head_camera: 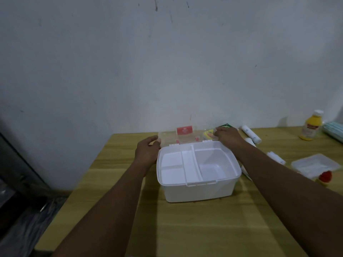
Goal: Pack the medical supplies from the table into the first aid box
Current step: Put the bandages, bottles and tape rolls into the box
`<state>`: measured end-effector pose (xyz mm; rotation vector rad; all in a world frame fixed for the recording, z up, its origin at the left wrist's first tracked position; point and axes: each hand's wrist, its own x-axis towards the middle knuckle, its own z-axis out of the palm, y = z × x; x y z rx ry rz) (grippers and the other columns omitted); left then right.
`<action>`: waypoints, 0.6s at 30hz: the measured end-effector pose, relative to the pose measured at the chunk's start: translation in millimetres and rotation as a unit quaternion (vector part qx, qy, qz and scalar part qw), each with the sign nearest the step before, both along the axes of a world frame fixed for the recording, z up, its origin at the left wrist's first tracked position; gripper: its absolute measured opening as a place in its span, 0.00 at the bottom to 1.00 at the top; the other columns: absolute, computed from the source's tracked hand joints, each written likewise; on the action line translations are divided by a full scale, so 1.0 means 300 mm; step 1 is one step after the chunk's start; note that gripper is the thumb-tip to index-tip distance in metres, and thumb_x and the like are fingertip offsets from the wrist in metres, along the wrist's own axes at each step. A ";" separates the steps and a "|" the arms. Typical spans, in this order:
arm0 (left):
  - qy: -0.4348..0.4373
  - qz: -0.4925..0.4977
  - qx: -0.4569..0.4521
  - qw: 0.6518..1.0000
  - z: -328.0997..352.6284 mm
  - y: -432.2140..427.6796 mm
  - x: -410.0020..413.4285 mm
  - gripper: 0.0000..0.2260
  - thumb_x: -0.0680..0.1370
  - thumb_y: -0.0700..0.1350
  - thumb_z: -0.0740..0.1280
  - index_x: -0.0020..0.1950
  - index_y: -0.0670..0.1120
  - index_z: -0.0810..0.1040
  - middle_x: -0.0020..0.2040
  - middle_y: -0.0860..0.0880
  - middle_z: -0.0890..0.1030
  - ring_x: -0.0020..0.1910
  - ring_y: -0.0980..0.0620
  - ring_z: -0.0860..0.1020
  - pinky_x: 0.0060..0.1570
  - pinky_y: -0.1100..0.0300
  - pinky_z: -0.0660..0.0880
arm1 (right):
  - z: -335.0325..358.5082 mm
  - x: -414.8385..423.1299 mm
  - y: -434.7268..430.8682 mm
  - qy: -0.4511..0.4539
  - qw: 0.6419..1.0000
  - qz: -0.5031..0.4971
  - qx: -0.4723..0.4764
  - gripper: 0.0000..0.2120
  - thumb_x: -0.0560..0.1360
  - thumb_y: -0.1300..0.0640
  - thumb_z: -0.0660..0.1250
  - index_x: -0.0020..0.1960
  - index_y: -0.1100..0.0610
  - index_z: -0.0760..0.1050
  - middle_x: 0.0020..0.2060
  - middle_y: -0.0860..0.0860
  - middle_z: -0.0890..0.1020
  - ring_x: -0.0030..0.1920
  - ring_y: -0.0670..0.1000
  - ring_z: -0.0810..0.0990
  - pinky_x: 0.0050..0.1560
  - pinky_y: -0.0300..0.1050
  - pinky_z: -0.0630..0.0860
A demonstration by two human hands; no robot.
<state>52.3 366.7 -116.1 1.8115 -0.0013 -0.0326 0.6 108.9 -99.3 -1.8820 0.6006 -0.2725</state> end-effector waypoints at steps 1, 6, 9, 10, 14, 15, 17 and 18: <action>0.001 -0.001 -0.004 1.000 0.004 -0.001 -0.009 0.14 0.81 0.48 0.66 0.65 0.48 0.79 0.47 0.48 0.82 0.46 0.51 0.81 0.43 0.56 0.79 | 0.004 -0.003 0.001 -0.002 1.000 -0.002 0.000 0.14 0.78 0.61 0.65 0.61 0.65 0.80 0.63 0.59 0.80 0.64 0.57 0.77 0.55 0.41 0.70; 0.041 -0.031 -0.035 0.998 0.033 0.013 -0.079 0.21 0.80 0.58 0.63 0.68 0.49 0.76 0.59 0.47 0.80 0.52 0.48 0.80 0.41 0.57 0.77 | 0.017 -0.058 0.005 -0.023 1.000 -0.004 -0.020 0.13 0.78 0.55 0.68 0.56 0.62 0.82 0.55 0.57 0.82 0.54 0.56 0.80 0.51 0.48 0.76; 0.054 -0.037 -0.035 0.997 0.030 0.031 -0.145 0.23 0.78 0.60 0.65 0.70 0.51 0.73 0.63 0.48 0.78 0.52 0.49 0.79 0.39 0.56 0.77 | 0.028 -0.139 0.005 -0.019 0.999 -0.022 -0.036 0.10 0.77 0.53 0.67 0.48 0.60 0.82 0.43 0.57 0.82 0.39 0.53 0.78 0.34 0.43 0.75; 0.052 -0.034 -0.033 0.998 0.027 0.037 -0.169 0.24 0.78 0.59 0.66 0.71 0.51 0.72 0.63 0.47 0.78 0.52 0.49 0.78 0.39 0.56 0.78 | 0.030 -0.170 0.008 -0.020 0.999 -0.030 -0.037 0.10 0.76 0.54 0.66 0.48 0.60 0.82 0.43 0.58 0.83 0.39 0.54 0.80 0.37 0.46 0.78; 0.018 -0.026 -0.022 0.999 0.016 0.034 -0.259 0.20 0.80 0.51 0.66 0.71 0.48 0.72 0.63 0.46 0.77 0.53 0.47 0.78 0.47 0.48 0.81 | 0.020 -0.299 0.027 -0.019 0.999 -0.038 -0.013 0.08 0.75 0.56 0.63 0.42 0.52 0.81 0.46 0.58 0.84 0.47 0.59 0.83 0.46 0.54 0.83; 0.002 -0.022 -0.009 1.000 0.012 0.027 -0.274 0.18 0.80 0.48 0.65 0.70 0.48 0.72 0.63 0.46 0.77 0.54 0.47 0.78 0.51 0.46 0.80 | 0.013 -0.330 0.032 -0.022 0.999 -0.038 -0.005 0.08 0.76 0.57 0.63 0.44 0.53 0.81 0.46 0.58 0.84 0.47 0.59 0.83 0.43 0.53 0.83; -0.018 -0.004 0.005 1.000 0.005 0.011 -0.297 0.16 0.81 0.42 0.63 0.69 0.49 0.73 0.61 0.47 0.76 0.53 0.46 0.76 0.55 0.45 0.78 | -0.005 -0.374 0.040 -0.031 0.999 -0.027 0.000 0.10 0.78 0.58 0.62 0.47 0.58 0.81 0.45 0.59 0.83 0.43 0.57 0.82 0.38 0.49 0.82; -0.021 0.006 0.005 1.000 0.002 0.007 -0.303 0.17 0.80 0.40 0.62 0.68 0.49 0.74 0.61 0.47 0.77 0.53 0.46 0.76 0.56 0.45 0.78 | -0.015 -0.387 0.046 -0.043 0.999 -0.022 -0.004 0.11 0.78 0.58 0.61 0.49 0.60 0.81 0.45 0.60 0.83 0.43 0.57 0.81 0.37 0.49 0.82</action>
